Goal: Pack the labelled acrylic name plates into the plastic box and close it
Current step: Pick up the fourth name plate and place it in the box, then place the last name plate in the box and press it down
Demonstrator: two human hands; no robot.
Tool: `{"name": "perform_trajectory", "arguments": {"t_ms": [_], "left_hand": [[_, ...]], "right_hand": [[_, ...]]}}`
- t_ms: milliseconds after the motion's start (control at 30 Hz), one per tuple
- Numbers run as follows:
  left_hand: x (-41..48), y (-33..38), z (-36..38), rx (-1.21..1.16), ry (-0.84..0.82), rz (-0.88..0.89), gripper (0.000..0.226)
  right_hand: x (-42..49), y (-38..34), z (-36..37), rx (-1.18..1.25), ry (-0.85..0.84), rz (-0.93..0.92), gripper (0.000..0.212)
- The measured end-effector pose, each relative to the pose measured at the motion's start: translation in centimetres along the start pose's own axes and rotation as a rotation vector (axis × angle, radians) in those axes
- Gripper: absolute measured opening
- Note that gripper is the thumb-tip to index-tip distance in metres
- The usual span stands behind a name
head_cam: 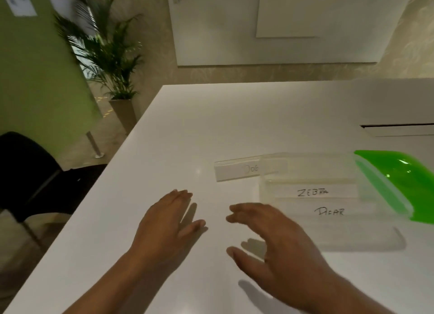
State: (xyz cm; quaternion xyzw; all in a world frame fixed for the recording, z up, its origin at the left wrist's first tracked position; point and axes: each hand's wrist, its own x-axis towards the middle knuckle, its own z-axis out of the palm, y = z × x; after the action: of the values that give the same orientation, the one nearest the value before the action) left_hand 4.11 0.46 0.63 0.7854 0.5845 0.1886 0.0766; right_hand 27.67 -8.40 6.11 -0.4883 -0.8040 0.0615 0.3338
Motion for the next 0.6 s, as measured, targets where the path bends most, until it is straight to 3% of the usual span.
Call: {"name": "perform_trajectory", "arguments": {"t_ms": [133,200,600], "left_hand": [[-1.2,-1.1,0.5,0.036,-0.09,-0.028,0.081],[-1.7,-1.1,0.8,0.042,-0.098,-0.045,0.079],[-1.8,-1.6,1.7,0.09,-0.108,-0.004,0.078]], "right_hand": [[-0.7,0.9,4.7,-0.078,-0.175,0.121,0.087],[-1.1,1.2,6.1,-0.124,-0.238,0.183,0.097],[-1.3,1.6,7.7,-0.315,-0.368,0.242,0.079]]}}
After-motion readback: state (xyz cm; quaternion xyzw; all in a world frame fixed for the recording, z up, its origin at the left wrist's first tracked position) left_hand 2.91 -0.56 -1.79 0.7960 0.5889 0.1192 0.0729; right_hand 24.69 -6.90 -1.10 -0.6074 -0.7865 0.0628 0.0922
